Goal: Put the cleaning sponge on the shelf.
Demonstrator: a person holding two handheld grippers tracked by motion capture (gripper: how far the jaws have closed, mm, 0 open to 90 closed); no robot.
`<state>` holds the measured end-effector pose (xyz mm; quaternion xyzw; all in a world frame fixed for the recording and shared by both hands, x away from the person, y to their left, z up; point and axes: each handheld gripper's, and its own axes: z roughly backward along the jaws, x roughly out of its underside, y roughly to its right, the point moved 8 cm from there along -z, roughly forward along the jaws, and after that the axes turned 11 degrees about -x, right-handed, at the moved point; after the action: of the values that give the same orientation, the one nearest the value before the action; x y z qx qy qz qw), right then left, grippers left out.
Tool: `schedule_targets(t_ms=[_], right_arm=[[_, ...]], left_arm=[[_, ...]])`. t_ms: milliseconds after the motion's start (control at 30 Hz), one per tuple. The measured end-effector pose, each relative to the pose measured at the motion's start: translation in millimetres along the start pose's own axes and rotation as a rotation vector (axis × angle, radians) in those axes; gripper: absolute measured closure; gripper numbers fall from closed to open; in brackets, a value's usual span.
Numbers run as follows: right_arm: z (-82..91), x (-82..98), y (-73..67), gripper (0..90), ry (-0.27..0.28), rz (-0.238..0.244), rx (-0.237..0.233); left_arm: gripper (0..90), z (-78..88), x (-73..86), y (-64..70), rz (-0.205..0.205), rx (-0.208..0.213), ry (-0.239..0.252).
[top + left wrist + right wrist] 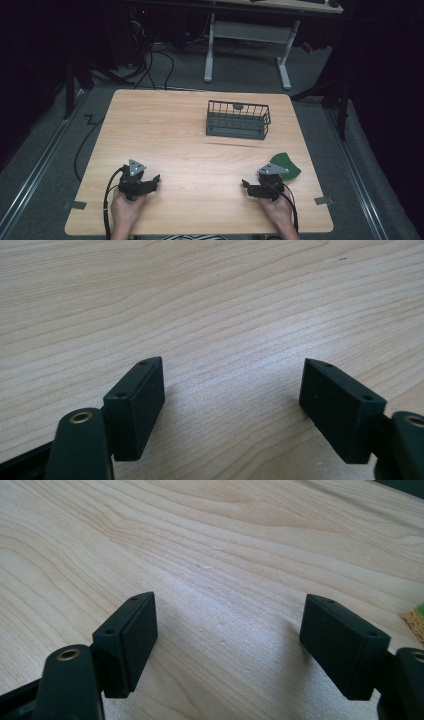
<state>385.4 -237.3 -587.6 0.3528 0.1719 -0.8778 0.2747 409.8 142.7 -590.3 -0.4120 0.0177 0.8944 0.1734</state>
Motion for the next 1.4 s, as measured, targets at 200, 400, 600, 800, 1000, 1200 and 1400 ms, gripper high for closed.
schedule_targets(t_ms=[200, 400, 600, 800, 1000, 1200, 1400], right_arm=[[-0.2, 0.1, -1.0, 23.1, -0.003, 0.004, -0.013], [-0.3, 0.0, -1.1, 23.0, -0.003, 0.001, -0.011], [-0.2, 0.0, -1.1, 23.3, -0.002, 0.001, -0.012], [0.9, -0.5, -1.7, 32.9, 0.012, 0.007, -0.011], [1.7, -0.6, -1.5, 36.4, 0.014, 0.004, -0.005], [7.9, -2.8, -0.4, 41.6, 0.039, -0.002, -0.004], [15.6, -6.9, 3.2, 48.8, 0.076, 0.001, 0.034]], left_arm=[[27.4, 0.1, -0.2, 0.1, -0.001, 0.003, 0.001], [27.6, -0.1, -0.5, 0.1, 0.002, 0.000, 0.000], [26.4, -0.6, -0.7, 0.7, -0.005, 0.006, 0.000], [27.7, -0.5, -1.0, 0.5, -0.002, 0.001, 0.001], [29.9, -0.9, -2.7, 4.3, -0.004, 0.017, 0.005], [31.1, -1.7, -4.6, 7.8, -0.010, 0.024, 0.003], [32.5, 3.1, -11.1, 9.5, -0.004, 0.020, 0.032]])
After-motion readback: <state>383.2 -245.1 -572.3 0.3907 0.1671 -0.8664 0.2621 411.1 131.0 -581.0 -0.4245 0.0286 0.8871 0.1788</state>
